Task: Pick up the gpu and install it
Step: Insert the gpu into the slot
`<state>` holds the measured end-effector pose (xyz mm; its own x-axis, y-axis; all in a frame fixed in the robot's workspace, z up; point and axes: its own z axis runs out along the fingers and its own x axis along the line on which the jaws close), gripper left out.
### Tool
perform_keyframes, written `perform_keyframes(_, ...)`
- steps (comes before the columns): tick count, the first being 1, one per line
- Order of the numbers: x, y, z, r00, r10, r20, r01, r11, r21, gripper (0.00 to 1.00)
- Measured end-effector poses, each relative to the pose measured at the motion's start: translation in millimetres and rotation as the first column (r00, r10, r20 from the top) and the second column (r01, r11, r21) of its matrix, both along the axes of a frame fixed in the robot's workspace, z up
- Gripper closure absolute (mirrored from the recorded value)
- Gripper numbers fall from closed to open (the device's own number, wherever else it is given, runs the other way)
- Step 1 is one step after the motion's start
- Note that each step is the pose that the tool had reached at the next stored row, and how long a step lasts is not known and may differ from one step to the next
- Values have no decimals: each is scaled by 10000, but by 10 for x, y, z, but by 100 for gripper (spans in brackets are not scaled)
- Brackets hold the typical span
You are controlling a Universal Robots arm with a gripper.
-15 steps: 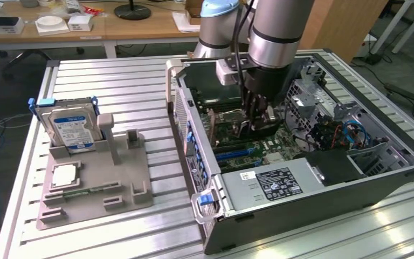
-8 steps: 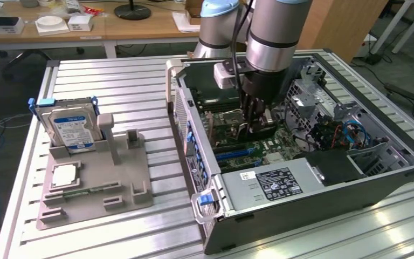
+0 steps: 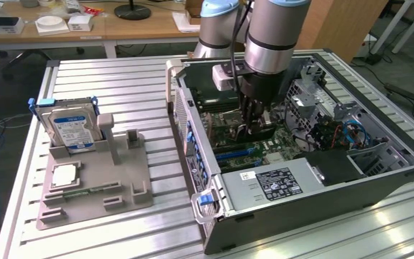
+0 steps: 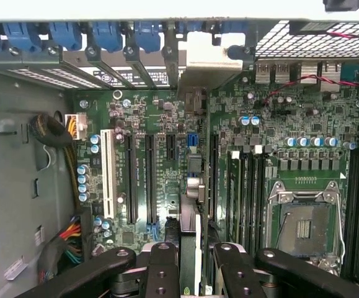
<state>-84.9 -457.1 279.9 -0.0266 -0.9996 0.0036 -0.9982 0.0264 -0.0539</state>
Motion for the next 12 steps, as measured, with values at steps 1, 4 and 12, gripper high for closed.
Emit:
perform_keyframes(1, -3, 0, -5, 10000, 0, 0, 0, 10000, -1, 74)
perform_keyframes(4, -17, 0, -25, 10000, 1, 1, -1, 10000, 0, 74)
perform_keyframes(12, -37, 0, -81, 10000, 2, 2, -2, 10000, 0, 74)
